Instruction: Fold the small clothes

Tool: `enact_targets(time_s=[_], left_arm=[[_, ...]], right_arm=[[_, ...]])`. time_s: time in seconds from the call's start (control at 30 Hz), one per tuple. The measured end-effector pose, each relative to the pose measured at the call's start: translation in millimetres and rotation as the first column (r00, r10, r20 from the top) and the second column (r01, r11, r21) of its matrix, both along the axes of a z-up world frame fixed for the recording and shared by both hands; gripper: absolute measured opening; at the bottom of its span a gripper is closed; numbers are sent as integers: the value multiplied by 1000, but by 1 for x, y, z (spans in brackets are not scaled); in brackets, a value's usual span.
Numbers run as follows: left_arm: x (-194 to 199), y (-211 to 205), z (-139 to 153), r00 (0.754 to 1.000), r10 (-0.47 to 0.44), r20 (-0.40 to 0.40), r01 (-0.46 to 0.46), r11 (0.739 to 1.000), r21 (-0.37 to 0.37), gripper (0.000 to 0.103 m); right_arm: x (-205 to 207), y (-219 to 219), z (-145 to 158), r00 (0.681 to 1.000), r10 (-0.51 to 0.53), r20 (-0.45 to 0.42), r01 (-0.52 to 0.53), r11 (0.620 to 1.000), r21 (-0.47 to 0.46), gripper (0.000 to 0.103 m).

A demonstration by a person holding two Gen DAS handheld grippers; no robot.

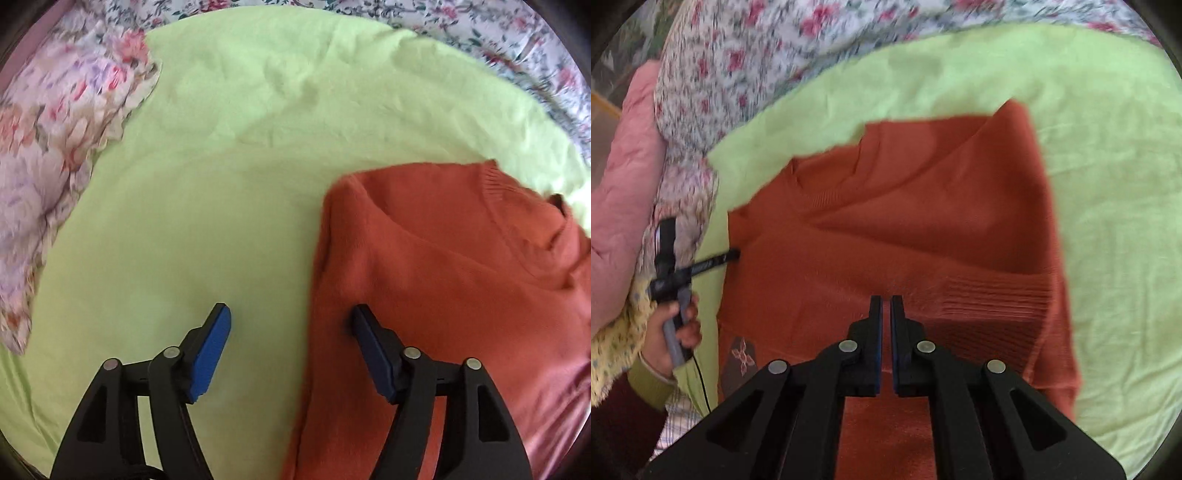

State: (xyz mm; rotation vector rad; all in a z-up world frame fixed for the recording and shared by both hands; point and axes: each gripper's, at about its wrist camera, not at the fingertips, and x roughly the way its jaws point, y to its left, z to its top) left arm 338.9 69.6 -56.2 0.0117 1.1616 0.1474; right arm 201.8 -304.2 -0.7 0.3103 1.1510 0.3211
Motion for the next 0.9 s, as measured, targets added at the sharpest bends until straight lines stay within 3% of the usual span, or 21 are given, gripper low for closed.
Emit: enact_targets(time_s=[0.03,0.1,0.13,0.2,0.3,0.37,0.43,0.47,0.63,0.9], left_arm=[[4,-2,0,1000,4,7,-4,1000,12,70],[9,-5,0,1000,2,15,-3,999,42,70],[11,-6,1,1000,3,17,-4,999,47,70],[11,-5,4,1000,9,13,-9,999,35,70],[-4,2,16,1000,6,30,-5,1000,-11,68],[-21,6,23,999,-2,38,4,999,-35,68],[-41,10,29,999,-11,42,14,998,-65,68],[-53,13,31,999,-10,40,14,996,-84,68],[-118,24,33,1000,3,18,1,980,-200,68],[-219,13,31,998,-56,-22,48,967,-249,68]], right_arm=[[4,3,-7,1000,0,-15,0,999,-32,5],[14,-3,-20,997,-69,-24,63,979,-193,5],[17,-11,-24,994,-111,-18,105,974,-202,4],[20,-32,-27,980,-197,-33,194,977,-88,4],[12,-31,-12,979,-204,-2,202,974,-104,5],[0,-27,0,984,-175,23,177,980,-95,13],[-12,-25,7,985,-169,22,170,983,-70,33],[-18,-24,11,985,-167,30,169,983,-66,36],[-48,-23,19,987,-158,43,160,986,-40,37],[-98,-10,23,990,-136,38,137,990,-35,37]])
